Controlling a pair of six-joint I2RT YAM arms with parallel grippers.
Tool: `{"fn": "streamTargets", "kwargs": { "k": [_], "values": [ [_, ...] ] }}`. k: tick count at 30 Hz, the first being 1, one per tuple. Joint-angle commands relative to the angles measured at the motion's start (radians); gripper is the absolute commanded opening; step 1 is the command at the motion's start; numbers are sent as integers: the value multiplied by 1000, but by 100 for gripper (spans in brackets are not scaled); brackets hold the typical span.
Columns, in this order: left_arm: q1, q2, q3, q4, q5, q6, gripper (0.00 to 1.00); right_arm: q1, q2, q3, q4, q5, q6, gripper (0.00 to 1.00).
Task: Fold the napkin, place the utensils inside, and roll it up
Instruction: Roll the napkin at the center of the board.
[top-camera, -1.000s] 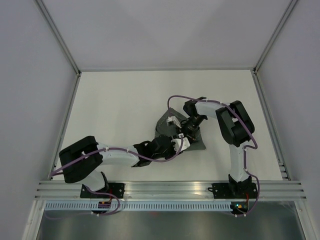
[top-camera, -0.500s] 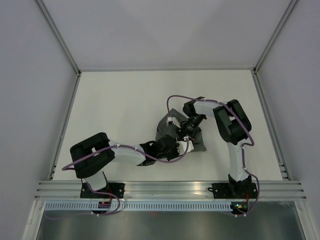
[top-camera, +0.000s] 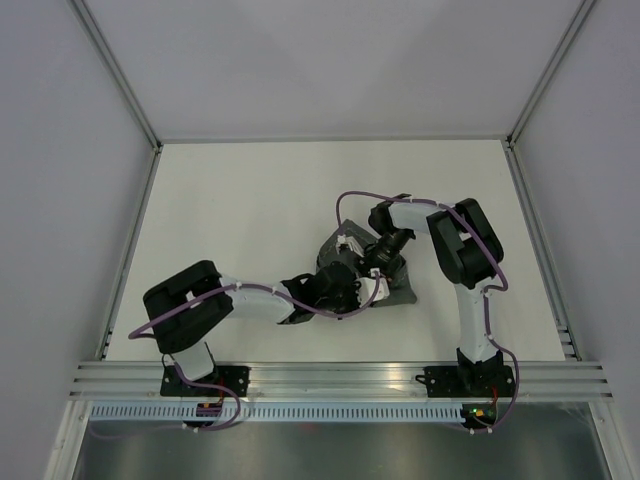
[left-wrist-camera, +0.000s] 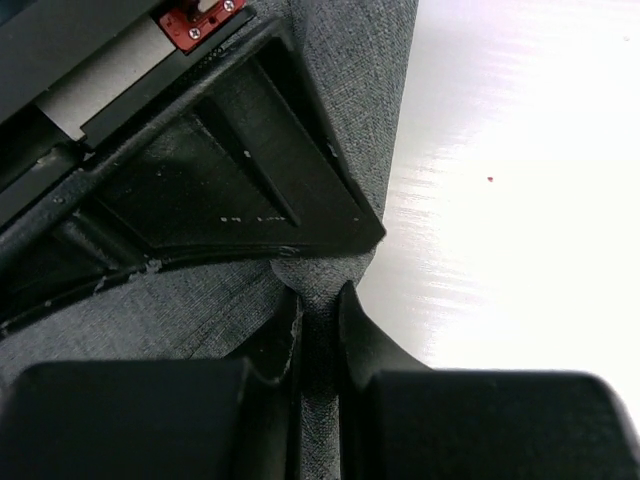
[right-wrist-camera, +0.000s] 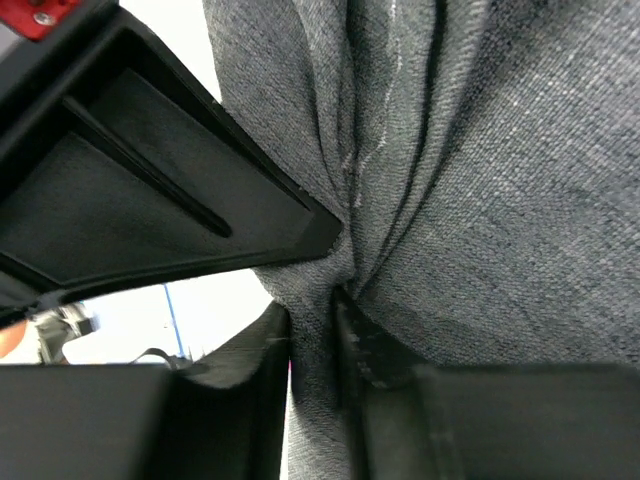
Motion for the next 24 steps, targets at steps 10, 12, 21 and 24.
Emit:
{"fn": "streamTargets", "kwargs": {
  "k": [10,12,21,24],
  "values": [
    [147,103,61,-142,470,-172,2,-49,-91,-18,189,86,6,58],
    [162,117,61,-126,507,-196,2,-69,-123,-7,190,61,21,60],
    [228,197,80,-108,632,-282,2,-210,-282,5,250,-23,51,63],
    [249,221,90,-117,672,-307,2,-241,-417,-108,345,-5,46,63]
  ]
}}
